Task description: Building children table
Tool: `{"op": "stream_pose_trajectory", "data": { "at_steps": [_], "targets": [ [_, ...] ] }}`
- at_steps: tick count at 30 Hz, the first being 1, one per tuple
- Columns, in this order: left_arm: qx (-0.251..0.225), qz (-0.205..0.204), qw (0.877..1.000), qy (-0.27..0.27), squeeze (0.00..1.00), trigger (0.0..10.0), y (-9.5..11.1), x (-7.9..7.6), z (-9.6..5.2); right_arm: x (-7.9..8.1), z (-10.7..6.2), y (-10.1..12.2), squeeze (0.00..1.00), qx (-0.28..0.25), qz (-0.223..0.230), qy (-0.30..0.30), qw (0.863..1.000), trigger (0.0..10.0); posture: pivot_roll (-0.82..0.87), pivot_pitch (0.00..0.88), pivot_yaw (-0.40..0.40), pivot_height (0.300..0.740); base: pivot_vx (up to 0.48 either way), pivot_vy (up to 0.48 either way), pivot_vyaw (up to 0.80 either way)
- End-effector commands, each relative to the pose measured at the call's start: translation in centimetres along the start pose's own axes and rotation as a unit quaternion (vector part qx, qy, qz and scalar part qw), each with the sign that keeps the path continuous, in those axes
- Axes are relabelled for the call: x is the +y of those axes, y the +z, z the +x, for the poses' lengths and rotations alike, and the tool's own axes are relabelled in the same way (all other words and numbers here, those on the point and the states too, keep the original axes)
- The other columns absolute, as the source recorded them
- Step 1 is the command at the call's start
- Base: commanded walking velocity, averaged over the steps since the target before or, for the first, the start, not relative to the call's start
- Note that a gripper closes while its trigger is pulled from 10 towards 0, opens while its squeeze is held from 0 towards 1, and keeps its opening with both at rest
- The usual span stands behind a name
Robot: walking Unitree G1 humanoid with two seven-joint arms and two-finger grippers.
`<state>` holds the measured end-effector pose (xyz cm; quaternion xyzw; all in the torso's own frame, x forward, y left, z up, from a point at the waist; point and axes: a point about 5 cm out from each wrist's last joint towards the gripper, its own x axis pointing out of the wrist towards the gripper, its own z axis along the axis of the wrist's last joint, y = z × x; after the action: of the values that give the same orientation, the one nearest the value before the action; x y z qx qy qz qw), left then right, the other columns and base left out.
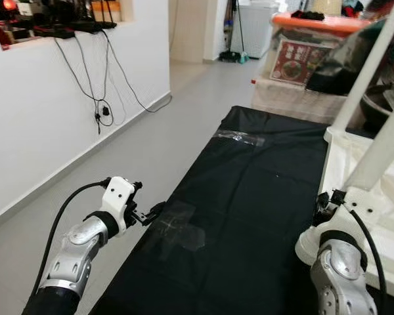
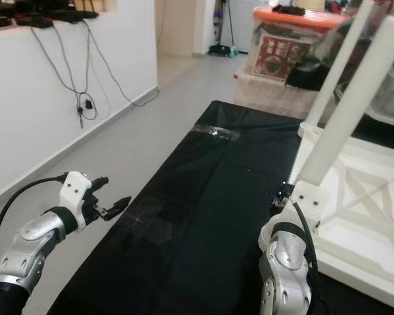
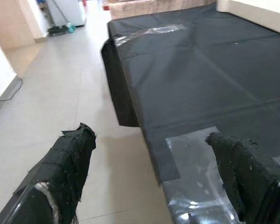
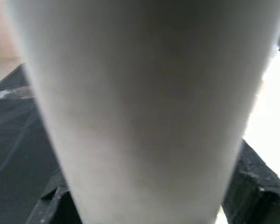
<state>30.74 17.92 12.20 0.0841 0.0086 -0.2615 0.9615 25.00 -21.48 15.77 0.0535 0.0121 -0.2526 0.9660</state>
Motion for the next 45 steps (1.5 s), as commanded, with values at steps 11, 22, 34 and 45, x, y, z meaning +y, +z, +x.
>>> {"op": "stream_pose_trajectory", "data": {
  "at_steps": [11, 22, 34, 45],
  "targets": [
    [-0.001, 0.0, 1.0, -0.007, 0.0, 10.0, -0.1, -0.4, 0.6, 3.6, -0.8, 2.2, 0.0, -0.035, -0.037, 0.542, 0.839, 10.0, 0.06, 0.0, -0.057, 0.74, 0.0, 0.0, 0.0],
    [0.002, 0.001, 1.0, 0.005, 0.0, 10.0, -0.5, -0.3, 0.1, 5.2, -3.9, -0.3, 0.0, 0.011, -0.033, 0.683, 0.73, 0.0, 0.08, 0.0, -0.084, 0.74, 0.0, 0.0, 0.0],
    [0.006, -0.002, 1.0, -0.006, 0.0, 10.0, -0.7, -0.7, 0.3, -4.6, 2.0, -4.7, 0.0, 0.091, -0.1, -0.085, 0.987, 0.0, 0.04, 0.0, -0.05, 0.74, 0.0, 0.0, 0.0],
    [0.01, -0.005, 1.0, -0.014, 0.0, 10.0, -1.0, -1.3, 0.5, -2.3, -0.4, -1.9, 0.0, 0.031, -0.082, -0.046, 0.995, 10.0, 0.03, 0.0, -0.041, 0.74, 0.0, 0.0, 0.0]
  ]
}}
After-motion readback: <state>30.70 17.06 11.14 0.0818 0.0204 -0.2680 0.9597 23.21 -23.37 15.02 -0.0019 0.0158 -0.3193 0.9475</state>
